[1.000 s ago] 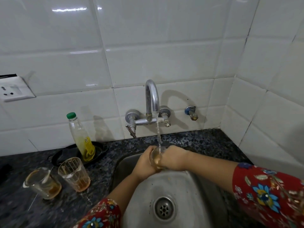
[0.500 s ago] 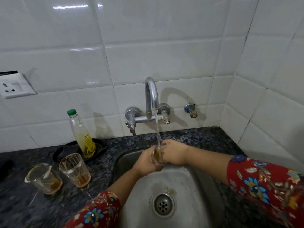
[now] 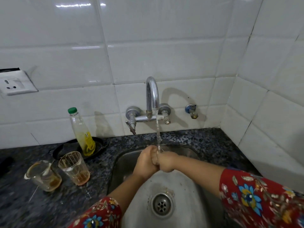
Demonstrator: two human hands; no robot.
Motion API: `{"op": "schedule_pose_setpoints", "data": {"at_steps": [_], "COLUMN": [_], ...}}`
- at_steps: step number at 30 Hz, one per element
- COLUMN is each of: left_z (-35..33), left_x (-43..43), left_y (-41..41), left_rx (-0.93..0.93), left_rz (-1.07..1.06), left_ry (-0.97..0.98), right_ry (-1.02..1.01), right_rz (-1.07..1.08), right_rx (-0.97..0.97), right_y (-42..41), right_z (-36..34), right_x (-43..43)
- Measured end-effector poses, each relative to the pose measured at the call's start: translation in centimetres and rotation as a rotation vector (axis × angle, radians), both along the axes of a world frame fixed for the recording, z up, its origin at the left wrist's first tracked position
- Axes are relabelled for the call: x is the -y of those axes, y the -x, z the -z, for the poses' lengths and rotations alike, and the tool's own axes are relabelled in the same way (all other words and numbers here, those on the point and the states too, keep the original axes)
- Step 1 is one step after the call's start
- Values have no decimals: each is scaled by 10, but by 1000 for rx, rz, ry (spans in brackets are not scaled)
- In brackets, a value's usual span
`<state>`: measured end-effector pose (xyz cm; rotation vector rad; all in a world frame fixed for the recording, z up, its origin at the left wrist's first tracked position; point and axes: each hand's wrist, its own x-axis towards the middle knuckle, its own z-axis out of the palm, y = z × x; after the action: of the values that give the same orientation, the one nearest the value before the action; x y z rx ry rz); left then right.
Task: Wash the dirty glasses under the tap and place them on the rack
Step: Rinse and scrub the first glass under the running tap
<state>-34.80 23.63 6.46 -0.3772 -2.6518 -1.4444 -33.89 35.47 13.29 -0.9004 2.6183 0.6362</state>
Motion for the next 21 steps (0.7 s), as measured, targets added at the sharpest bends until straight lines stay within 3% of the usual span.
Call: {"op": "schedule_pose_setpoints", "data": {"at_steps": [2,5,7,10,12,14,17,19,21], "left_z": [-1,-12,-19,-16,-13,-15,-19,-21,-24], "left_x": [8,17,10,-1,0,9,19,14,4], "left_y": [-5,-5,-6,-9,-8,-5,2,-1,-10], "left_rx": [28,132,128,32,-14,34,136,96,48], "left_rz": [1,162,130,-164,-181,-36,153,131,12], "left_ry": [-165,-288,-270,-109,-45,-26,41,68,47], "right_ry": [124,71,117,341,425,318,92,22,71], "right_rz": [31,-272,-178,213,246,103,-384,-406,-169], "right_rx": [-25,-189,-171,75,127,67,-203,-253,-161], "right_y": [4,16,15,7,7,6,16,16,7], "right_z": [-1,0,-4,-11,-10,-16,-17,-15,-13], "right_x": [-2,-14,-14,-2,-4,-10,-21,-20,-12]}}
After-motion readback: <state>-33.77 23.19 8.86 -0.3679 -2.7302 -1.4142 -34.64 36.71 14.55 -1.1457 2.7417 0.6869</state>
